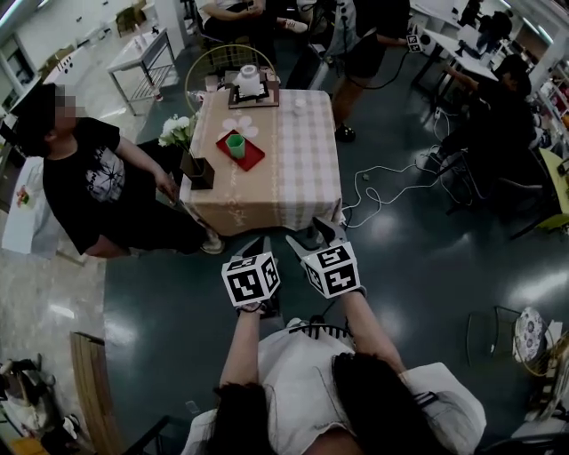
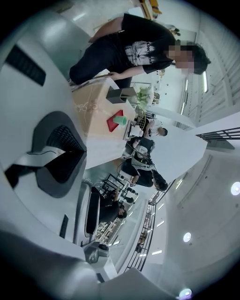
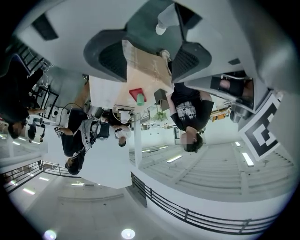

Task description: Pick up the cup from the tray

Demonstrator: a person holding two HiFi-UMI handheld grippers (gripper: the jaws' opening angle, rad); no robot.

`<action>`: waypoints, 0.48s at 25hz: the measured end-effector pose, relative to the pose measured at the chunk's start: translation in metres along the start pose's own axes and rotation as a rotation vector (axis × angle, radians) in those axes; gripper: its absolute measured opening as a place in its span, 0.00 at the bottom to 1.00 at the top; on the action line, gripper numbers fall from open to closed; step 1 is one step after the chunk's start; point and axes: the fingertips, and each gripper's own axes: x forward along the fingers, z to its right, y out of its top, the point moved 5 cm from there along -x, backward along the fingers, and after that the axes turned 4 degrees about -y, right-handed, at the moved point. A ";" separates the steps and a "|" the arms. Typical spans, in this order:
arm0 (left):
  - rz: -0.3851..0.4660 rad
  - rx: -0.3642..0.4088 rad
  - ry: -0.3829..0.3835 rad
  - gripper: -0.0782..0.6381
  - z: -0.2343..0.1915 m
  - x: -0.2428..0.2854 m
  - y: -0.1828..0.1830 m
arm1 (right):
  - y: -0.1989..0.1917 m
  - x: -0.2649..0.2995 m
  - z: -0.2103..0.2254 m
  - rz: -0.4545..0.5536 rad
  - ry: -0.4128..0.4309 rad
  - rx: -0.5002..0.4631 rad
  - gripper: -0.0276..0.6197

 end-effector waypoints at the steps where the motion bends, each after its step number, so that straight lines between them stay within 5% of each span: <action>1: -0.001 -0.001 -0.003 0.12 -0.003 0.006 0.006 | 0.004 0.006 0.003 0.000 -0.002 0.000 0.48; 12: -0.042 0.019 -0.034 0.12 -0.033 0.078 0.078 | 0.047 0.085 0.033 -0.037 -0.002 0.018 0.49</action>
